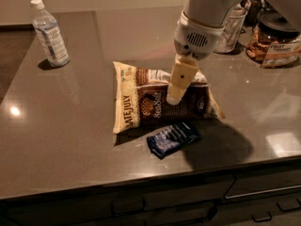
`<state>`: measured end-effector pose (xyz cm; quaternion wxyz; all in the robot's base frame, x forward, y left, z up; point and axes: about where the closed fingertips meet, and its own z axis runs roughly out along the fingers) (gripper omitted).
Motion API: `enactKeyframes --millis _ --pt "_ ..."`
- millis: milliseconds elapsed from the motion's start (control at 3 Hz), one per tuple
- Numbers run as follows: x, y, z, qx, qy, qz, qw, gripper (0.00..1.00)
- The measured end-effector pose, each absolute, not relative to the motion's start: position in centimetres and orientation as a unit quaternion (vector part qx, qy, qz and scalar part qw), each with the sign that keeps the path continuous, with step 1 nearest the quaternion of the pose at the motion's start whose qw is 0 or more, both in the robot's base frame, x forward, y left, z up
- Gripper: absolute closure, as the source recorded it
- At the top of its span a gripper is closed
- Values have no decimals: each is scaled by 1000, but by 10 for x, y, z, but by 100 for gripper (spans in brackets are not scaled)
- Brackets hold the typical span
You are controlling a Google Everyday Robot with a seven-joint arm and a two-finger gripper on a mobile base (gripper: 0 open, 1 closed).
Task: Move brown chip bag near rxbar blueberry
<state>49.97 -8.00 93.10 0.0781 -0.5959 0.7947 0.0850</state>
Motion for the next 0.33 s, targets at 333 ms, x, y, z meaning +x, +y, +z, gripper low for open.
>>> enactKeyframes --millis 333 --pt "505 -76 931 -596 794 83 88 0"
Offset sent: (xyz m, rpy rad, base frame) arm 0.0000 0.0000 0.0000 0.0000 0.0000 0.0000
